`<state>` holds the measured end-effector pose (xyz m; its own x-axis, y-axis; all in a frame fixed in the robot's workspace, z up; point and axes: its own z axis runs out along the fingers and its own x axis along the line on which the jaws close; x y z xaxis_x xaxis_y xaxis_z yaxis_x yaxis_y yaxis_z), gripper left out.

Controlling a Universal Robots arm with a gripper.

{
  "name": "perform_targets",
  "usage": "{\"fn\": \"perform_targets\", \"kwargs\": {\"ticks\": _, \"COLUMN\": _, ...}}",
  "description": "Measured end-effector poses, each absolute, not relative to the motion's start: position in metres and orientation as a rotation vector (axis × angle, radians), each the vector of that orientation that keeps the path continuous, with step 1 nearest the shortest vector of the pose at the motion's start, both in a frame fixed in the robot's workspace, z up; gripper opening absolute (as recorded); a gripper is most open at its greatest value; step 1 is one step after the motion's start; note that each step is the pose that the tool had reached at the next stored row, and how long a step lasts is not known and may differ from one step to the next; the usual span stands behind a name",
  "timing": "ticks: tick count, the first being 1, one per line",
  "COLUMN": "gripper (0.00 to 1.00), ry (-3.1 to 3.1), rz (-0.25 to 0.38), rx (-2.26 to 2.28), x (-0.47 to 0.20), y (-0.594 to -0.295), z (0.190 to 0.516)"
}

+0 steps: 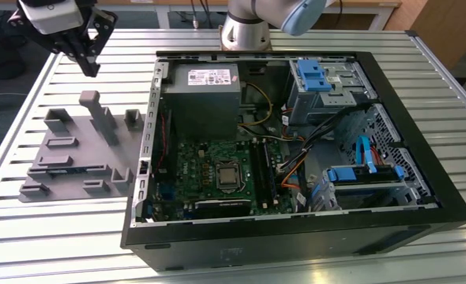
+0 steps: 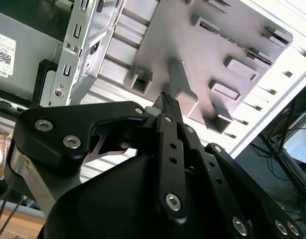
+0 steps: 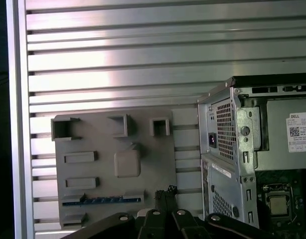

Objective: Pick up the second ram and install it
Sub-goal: 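Reach for the second ram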

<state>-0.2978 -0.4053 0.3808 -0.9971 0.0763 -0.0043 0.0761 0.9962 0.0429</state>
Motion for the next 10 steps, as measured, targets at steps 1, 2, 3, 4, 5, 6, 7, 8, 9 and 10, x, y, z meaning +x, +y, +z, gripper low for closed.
{"fn": "perform_targets", "kwargs": {"ticks": 1, "gripper": 0.11, "ry": 3.133, "rz": 0.067, "rx": 0.120, "x": -0.2987, "y": -0.4060, "z": 0.3808}}
{"fn": "perform_targets", "kwargs": {"ticks": 2, "gripper": 0.11, "ry": 3.133, "rz": 0.067, "rx": 0.119, "x": -0.2996, "y": -0.4067, "z": 0.3808}}
{"fn": "perform_targets", "kwargs": {"ticks": 3, "gripper": 0.11, "ry": 3.133, "rz": 0.067, "rx": 0.119, "x": -0.3004, "y": -0.4075, "z": 0.3808}}
{"fn": "perform_targets", "kwargs": {"ticks": 4, "gripper": 0.11, "ry": 3.133, "rz": 0.067, "rx": 0.119, "x": -0.3010, "y": -0.4082, "z": 0.3808}}
{"fn": "perform_targets", "kwargs": {"ticks": 5, "gripper": 0.11, "ry": 3.133, "rz": 0.067, "rx": 0.119, "x": -0.3019, "y": -0.4089, "z": 0.3808}}
{"fn": "perform_targets", "kwargs": {"ticks": 6, "gripper": 0.11, "ry": 3.133, "rz": 0.067, "rx": 0.120, "x": -0.3027, "y": -0.4095, "z": 0.3808}}
{"fn": "perform_targets", "kwargs": {"ticks": 7, "gripper": 0.11, "ry": 3.133, "rz": 0.067, "rx": 0.119, "x": -0.3039, "y": -0.4100, "z": 0.3808}}
{"fn": "perform_targets", "kwargs": {"ticks": 8, "gripper": 0.11, "ry": 3.133, "rz": 0.067, "rx": 0.119, "x": -0.3052, "y": -0.4105, "z": 0.3808}}
{"fn": "perform_targets", "kwargs": {"ticks": 9, "gripper": 0.11, "ry": 3.133, "rz": 0.067, "rx": 0.119, "x": -0.3067, "y": -0.4109, "z": 0.3808}}
{"fn": "perform_targets", "kwargs": {"ticks": 10, "gripper": 0.11, "ry": 3.133, "rz": 0.067, "rx": 0.119, "x": -0.3082, "y": -0.4113, "z": 0.3807}}
